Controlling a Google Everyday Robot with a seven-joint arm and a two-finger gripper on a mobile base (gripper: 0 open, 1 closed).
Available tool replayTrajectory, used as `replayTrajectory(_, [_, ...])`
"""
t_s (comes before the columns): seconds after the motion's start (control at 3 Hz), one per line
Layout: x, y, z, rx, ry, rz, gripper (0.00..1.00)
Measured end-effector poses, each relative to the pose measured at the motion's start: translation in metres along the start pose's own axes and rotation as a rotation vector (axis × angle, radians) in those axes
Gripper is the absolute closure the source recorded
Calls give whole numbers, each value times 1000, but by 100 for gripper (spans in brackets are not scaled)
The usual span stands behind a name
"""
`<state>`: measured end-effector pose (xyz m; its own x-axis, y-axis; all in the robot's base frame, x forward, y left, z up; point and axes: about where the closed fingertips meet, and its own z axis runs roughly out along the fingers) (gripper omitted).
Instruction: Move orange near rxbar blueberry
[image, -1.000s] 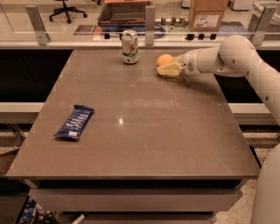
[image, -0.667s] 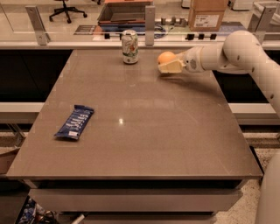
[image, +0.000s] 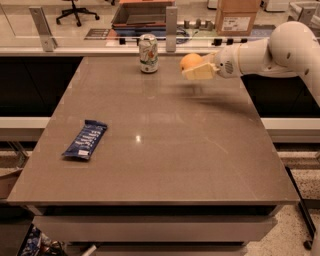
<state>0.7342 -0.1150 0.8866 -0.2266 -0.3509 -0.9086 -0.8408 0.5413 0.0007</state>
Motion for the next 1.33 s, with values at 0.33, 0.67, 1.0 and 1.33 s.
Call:
replayTrajectory(0.33, [-4, 38, -6, -107, 4, -14, 100])
replayTrajectory(0.67, [-10, 80, -17, -162, 3, -33, 100])
replayTrajectory(1.0, [-10, 128, -19, -175, 20, -56, 100])
replayTrajectory(1.33, [-7, 172, -13, -173, 41, -73, 100])
